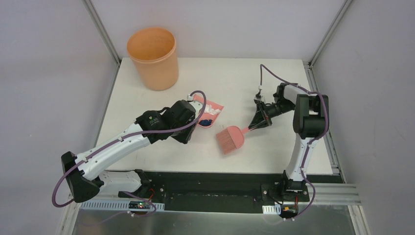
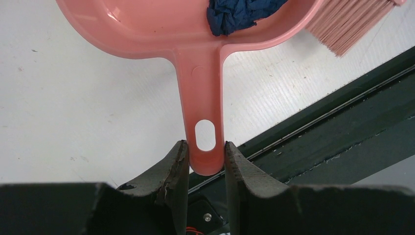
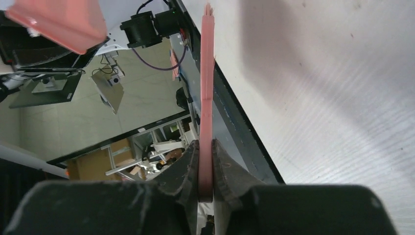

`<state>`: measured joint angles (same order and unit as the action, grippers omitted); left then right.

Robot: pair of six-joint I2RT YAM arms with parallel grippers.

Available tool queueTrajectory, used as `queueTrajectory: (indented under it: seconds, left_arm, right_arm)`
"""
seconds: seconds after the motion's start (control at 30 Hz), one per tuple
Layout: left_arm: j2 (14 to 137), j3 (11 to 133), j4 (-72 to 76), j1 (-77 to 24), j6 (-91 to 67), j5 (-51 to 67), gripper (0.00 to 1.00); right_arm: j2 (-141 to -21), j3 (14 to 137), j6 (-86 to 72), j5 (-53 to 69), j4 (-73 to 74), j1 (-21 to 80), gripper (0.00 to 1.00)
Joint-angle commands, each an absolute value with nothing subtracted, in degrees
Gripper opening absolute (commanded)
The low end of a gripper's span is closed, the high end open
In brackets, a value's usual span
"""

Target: Sweep away the paper scraps from the table

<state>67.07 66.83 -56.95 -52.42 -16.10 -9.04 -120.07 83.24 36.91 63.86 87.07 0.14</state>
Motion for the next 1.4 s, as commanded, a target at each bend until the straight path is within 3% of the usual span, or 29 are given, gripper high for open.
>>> queueTrajectory:
  seconds: [0.0,0.27,0.37,0.77,1.1,1.2,1.37]
  left_arm:
    - [66.8,67.6,-54.3,-52.3,-15.4,-11.3,0.00]
    - [67.9,66.5,-52.6,-52.4,-15.2,-10.7,0.00]
    - [68.1,66.3,-52.6,-52.3,-15.2,-10.6,0.00]
    - [69.9,68.0,-52.7,-52.4,-13.4,-11.8,0.00]
    - [84.9,87.3,-51.0,-47.5,-10.5,-13.7,0.00]
    - [86.7,92.3,-50.1,-42.7,-11.9,-10.7,0.00]
    - [86.4,90.7,-43.3,-41.4,-17.8,-4.8,0.00]
  right_arm:
    - [-116.5,77.2,23.6,59.5,77.0,0.1,0.17]
    - [-114.1,74.3,16.6,49.2,69.4,0.4,0.33]
    - [-111.1,73.5,13.9,44.2,65.9,0.4,0.45]
    - [-97.5,78.3,15.6,25.4,66.8,0.1,0.53]
    - [-79.3,68.8,10.9,40.8,58.3,-1.1,0.53]
    - [-74.6,64.1,10.4,43.2,54.0,-1.1,0.57]
    - [-72.7,60.0,13.1,53.9,52.4,-1.2,0.69]
